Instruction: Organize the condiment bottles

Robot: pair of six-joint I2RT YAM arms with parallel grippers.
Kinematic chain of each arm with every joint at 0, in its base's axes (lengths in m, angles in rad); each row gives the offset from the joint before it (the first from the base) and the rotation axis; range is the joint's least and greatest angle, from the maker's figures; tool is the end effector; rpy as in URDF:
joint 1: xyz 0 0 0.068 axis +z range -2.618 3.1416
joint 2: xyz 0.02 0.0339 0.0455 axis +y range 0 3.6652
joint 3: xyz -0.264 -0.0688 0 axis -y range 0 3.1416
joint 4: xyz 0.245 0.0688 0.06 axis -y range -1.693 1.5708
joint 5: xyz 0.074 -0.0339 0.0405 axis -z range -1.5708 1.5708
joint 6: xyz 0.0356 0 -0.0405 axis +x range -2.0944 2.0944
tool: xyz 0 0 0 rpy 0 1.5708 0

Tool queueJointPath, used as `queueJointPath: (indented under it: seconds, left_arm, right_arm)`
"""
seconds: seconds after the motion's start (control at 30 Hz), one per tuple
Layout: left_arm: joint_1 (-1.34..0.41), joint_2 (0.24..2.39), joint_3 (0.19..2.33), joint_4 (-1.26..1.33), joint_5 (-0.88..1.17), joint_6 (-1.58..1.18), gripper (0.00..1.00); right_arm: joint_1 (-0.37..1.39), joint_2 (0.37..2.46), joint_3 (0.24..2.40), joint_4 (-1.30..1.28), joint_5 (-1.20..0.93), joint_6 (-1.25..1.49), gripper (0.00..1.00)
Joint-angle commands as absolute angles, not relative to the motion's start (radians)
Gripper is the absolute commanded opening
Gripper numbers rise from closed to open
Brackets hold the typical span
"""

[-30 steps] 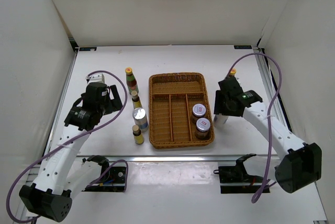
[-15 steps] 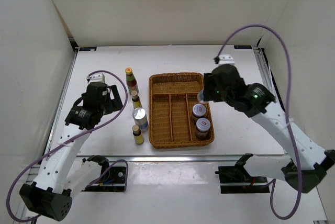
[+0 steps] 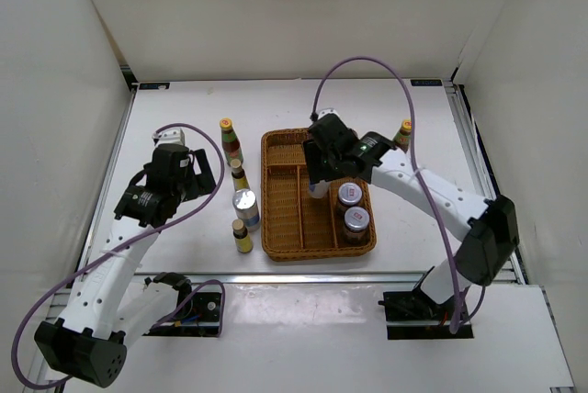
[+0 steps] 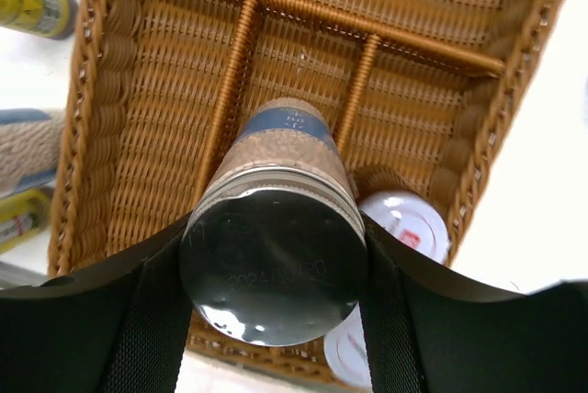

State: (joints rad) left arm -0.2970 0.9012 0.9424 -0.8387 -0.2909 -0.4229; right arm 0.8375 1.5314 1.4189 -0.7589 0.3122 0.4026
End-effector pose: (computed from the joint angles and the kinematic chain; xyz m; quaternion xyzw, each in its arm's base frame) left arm 0.1693 -0.0412 0.3132 -0.1122 0.9111 -0.0058 0.3965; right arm 0.2285 0.2373 0.3269 -0.1482 0.9177 0.0778 0.3603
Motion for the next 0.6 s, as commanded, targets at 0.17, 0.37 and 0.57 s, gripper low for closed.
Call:
queueJointPath:
  seconds: [0.17, 0.37, 0.57]
  left_arm:
    - [-0.301, 0.861, 0.968, -0.841, -0.238, -0.399, 1.00]
    - [-0.313, 0.842, 0.959, -0.746, 0.053, -0.308, 1.00]
    - [-0.386, 0.876, 0.992, -0.733, 0.196, -0.275, 1.00]
  right_arm:
    - [0.838, 1.654, 1.414, -0.637, 0.316, 0.397, 0.20]
    - [0.838, 1.661, 1.414, -0.646, 0.347, 0.407, 0.87]
    - [0.828, 1.617, 1.477, -0.710, 0.390, 0.407, 1.00]
